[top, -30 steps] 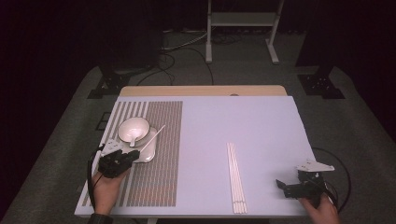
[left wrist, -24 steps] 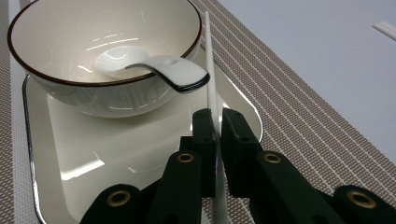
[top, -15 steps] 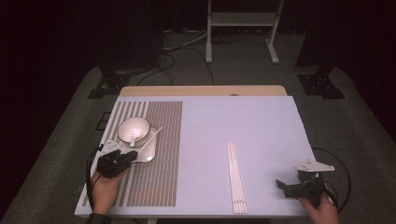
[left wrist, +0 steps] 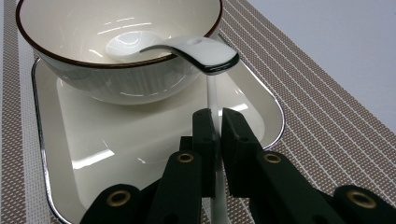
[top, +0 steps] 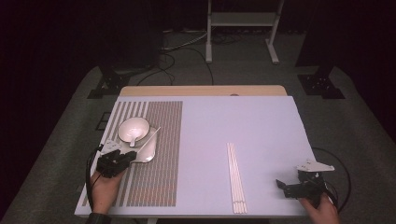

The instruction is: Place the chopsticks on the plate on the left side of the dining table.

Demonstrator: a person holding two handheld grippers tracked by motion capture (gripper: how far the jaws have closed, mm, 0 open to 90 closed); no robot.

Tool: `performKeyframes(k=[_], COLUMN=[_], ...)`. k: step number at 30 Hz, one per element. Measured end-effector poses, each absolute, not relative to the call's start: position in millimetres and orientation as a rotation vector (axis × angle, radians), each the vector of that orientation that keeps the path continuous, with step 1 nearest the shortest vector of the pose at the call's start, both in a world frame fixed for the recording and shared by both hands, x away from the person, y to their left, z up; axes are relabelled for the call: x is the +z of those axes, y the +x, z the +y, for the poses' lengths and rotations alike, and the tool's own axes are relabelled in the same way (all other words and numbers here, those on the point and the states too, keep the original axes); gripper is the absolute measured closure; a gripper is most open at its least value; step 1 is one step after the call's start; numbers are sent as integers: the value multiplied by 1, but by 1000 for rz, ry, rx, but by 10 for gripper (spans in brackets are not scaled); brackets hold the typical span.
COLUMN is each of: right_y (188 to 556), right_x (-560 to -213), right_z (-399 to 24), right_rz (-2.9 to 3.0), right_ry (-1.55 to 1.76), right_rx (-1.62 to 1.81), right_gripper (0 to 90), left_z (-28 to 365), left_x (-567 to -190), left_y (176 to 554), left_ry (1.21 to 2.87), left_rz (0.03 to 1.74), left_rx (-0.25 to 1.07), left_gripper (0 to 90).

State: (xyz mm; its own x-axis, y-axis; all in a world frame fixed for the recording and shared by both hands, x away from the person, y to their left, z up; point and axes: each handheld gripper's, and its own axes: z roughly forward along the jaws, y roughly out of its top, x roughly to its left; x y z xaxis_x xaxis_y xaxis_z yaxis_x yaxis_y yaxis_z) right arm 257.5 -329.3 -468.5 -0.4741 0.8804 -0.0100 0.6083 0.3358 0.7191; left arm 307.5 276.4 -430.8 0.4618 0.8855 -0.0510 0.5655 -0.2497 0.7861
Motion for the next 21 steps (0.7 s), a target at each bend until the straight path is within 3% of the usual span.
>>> performKeyframes(k=[21], right_y=[258], right_x=[-469], right_z=[-329], right_rz=[2207], right_ry=[1312], right_rx=[929], right_gripper=[0], left_z=[278], left_x=[-437], left_y=[311], left_ry=[1967], left_rz=[1230], left_rx=[519], left_gripper=[844])
